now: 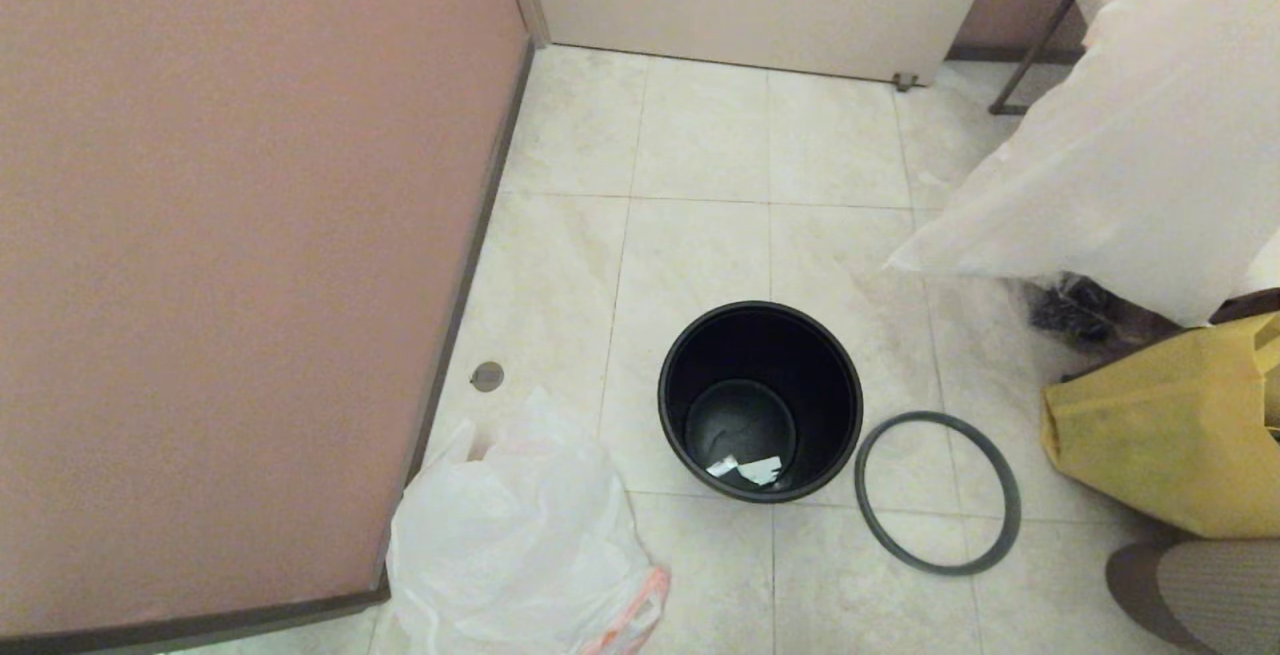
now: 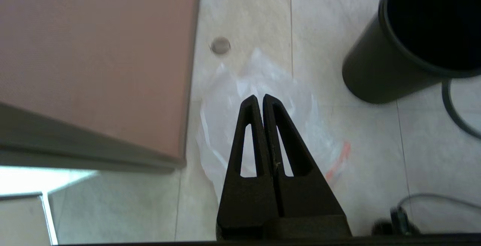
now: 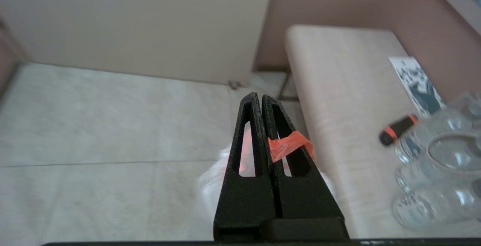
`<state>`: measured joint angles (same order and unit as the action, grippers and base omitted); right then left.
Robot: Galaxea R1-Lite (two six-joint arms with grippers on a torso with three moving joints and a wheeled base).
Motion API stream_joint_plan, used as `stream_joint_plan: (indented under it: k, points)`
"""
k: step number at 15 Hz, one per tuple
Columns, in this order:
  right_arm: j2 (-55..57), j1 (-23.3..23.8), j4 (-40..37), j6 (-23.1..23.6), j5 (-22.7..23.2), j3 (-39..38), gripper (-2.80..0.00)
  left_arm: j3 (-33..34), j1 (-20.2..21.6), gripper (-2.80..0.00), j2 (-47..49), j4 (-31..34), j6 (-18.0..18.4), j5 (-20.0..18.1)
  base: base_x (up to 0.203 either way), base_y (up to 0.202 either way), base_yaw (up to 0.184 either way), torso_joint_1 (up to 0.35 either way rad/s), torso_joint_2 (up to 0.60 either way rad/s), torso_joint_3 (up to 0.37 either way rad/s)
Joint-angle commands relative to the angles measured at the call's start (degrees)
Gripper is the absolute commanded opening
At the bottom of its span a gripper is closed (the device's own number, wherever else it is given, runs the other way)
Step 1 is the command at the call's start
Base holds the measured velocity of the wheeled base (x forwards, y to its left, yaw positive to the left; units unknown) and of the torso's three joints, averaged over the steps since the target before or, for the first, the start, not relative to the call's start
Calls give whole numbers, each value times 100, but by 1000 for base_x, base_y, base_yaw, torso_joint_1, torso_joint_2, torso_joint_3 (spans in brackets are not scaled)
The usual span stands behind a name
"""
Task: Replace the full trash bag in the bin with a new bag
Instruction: Place the trash bag on the floor
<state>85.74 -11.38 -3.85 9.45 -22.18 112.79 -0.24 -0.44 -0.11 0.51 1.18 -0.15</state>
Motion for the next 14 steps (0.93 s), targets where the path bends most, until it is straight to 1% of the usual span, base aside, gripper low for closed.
stream_joint_plan:
  k: [1,4,6,9,10,14]
  points:
    - [382,347,0,-71,92,-10,-280,7,0,-280,2,46,14,-20,0,0,0,0,0,0]
    - [1145,1032,33,-428,468,-11,-280,7,0,-280,11,54,31,-29,0,0,0,0,0,0]
    - [1827,1293,399,-535,589,-8,-280,7,0,-280,11,54,31,-29,0,0,0,0,0,0]
    - [2658,1488,1342,-497,662,-3,-280,16,0,-280,11,37,31,-24,0,0,0,0,0,0]
    - [2703,1516,1492,-505,742,-2,-280,16,0,-280,11,37,31,-20,0,0,0,0,0,0]
    - [2643,1692,1456,-658,903,-16,-280,16,0,-280,10,37,5,-20,0,0,0,0,0,0]
